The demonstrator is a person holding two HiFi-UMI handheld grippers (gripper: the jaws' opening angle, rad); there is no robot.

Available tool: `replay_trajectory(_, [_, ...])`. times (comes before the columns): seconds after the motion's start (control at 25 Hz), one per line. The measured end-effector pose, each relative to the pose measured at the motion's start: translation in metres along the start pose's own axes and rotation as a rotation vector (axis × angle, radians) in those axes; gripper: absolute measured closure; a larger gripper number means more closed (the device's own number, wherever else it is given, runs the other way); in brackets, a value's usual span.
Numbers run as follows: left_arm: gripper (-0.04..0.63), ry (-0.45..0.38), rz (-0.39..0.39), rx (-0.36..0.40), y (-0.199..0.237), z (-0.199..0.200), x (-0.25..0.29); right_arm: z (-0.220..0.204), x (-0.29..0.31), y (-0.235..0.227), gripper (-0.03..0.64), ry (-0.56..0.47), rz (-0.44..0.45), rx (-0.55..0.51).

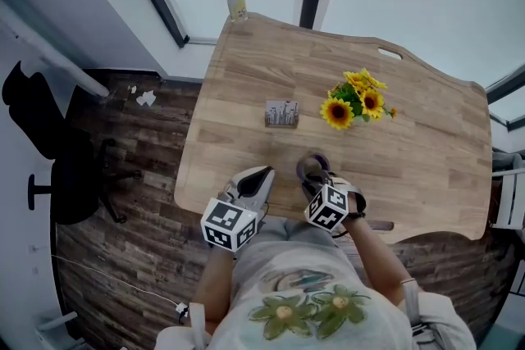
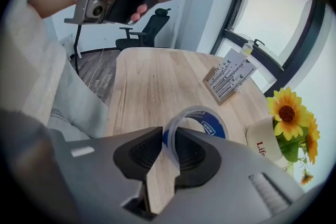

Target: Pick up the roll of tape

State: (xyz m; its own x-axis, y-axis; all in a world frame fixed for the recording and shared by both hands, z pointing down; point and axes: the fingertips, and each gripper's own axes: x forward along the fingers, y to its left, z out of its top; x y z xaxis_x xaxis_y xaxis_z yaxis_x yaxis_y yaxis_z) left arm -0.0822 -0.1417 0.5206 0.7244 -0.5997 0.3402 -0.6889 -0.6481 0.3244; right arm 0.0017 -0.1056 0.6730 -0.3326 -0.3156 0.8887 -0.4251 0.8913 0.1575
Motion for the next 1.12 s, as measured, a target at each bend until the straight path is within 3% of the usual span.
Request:
replay_trajectory(0.56, [0.591, -0.013, 0.010, 0.006, -0.003, 0.003, -0.003, 0.023, -0.027, -0.007, 0.540, -0.156, 0.037, 0.189])
replay_trajectory(1.12, [0.591, -0.028, 0.017, 0.015, -0.015, 0.005, -0.004, 0.047, -0.068, -0.014, 0.540, -0.375, 0.101, 0.406])
